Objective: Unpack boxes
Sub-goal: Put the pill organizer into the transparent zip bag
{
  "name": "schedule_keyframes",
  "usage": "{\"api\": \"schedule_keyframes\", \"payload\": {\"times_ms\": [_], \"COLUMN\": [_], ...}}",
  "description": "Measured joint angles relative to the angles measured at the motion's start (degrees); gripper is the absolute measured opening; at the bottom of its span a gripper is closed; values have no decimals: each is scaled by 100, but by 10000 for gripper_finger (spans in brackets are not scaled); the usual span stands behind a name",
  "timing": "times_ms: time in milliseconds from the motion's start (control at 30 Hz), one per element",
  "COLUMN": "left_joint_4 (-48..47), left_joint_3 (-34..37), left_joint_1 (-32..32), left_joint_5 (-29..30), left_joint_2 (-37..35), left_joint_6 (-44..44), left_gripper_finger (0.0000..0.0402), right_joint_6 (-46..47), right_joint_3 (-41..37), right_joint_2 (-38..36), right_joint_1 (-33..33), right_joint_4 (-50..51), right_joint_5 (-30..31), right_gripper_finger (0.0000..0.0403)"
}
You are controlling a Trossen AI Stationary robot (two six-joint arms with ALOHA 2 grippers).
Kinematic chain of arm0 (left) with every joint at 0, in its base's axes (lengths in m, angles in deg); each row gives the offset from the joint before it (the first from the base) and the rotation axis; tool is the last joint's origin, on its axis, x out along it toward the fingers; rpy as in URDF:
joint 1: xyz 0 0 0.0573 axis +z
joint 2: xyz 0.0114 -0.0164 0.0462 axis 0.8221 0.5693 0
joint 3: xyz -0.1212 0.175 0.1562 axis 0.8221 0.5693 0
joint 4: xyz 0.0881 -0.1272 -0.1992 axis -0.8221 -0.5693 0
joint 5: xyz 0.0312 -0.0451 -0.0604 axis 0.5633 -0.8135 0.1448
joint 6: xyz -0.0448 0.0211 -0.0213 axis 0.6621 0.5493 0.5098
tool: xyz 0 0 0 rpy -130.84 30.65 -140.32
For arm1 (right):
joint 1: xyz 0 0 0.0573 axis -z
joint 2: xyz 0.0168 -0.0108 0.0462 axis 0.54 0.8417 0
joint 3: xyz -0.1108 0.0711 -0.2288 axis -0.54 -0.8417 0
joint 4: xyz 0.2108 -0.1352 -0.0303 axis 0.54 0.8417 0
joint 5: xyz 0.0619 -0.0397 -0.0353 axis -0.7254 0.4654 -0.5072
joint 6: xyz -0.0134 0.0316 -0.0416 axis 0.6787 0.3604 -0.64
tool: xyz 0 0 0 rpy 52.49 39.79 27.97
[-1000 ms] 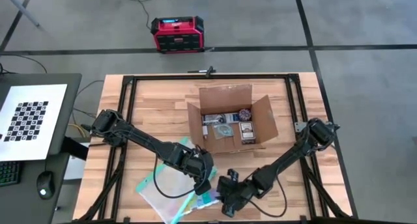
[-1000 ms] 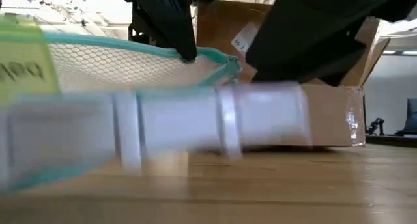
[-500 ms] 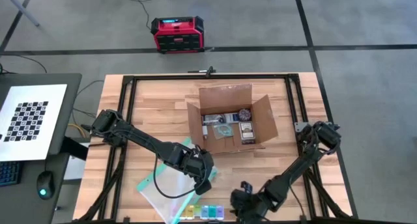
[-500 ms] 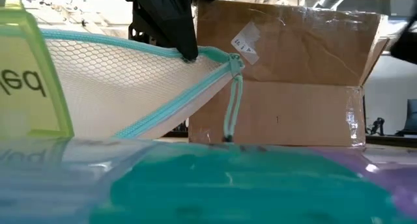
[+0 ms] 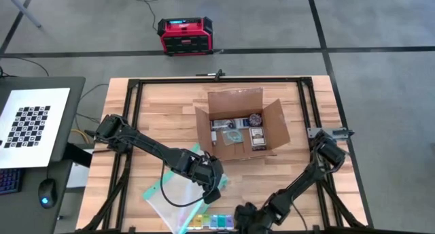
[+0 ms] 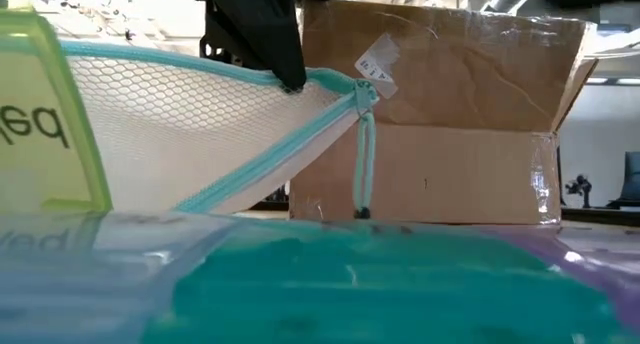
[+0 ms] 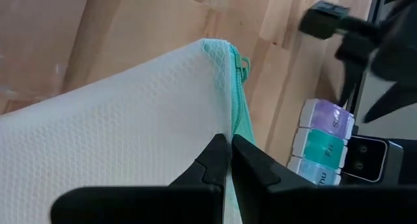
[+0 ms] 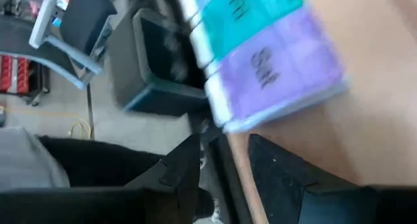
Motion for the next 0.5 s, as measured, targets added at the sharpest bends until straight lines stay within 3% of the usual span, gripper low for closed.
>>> {"api": "schedule_keyframes", "payload": {"times_ms": [267,500], "left_joint_4": [2,26], "left_joint_3": [0,0], "left_joint_1": [-13,-35], "left_joint_5": [-14,-15], "left_joint_2": [0,0], "left_joint_6": [1,4], "left_gripper_finger": [0,0], "right_joint_6": [-412,-1408], "right_joint_3": [8,8], "right_joint_2": [7,9], "right_joint_1": [505,956], "right_joint_4": [29,-420], "right_joint_5": [-25,82], "right_gripper_finger": [123,123]}}
